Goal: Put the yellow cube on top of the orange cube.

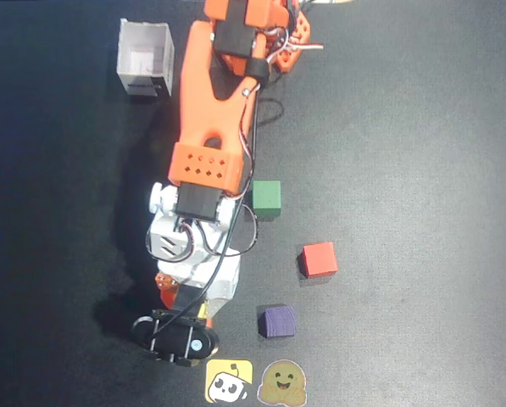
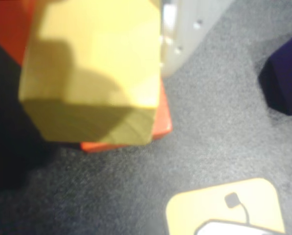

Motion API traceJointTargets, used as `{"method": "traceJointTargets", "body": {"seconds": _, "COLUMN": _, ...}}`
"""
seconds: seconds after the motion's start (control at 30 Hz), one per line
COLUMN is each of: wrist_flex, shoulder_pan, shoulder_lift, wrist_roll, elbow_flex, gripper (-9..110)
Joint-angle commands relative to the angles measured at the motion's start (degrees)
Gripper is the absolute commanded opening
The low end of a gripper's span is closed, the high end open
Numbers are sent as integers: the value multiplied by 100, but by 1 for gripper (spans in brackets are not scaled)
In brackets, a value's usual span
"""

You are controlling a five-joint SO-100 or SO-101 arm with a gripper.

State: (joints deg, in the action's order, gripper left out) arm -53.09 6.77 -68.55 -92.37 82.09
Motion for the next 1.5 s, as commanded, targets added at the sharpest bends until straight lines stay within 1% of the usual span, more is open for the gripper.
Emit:
{"method": "traceJointTargets", "body": {"seconds": 0.0, "wrist_flex": 88, "shoulder_pan": 18, "shoulder_lift": -35, "wrist_roll": -26, "elbow_flex": -281, "gripper": 4}}
{"method": "traceJointTargets", "body": {"seconds": 1.47, "wrist_flex": 167, "shoulder_pan": -123, "shoulder_lift": -97, "wrist_roll": 18, "elbow_flex": 237, "gripper": 4}}
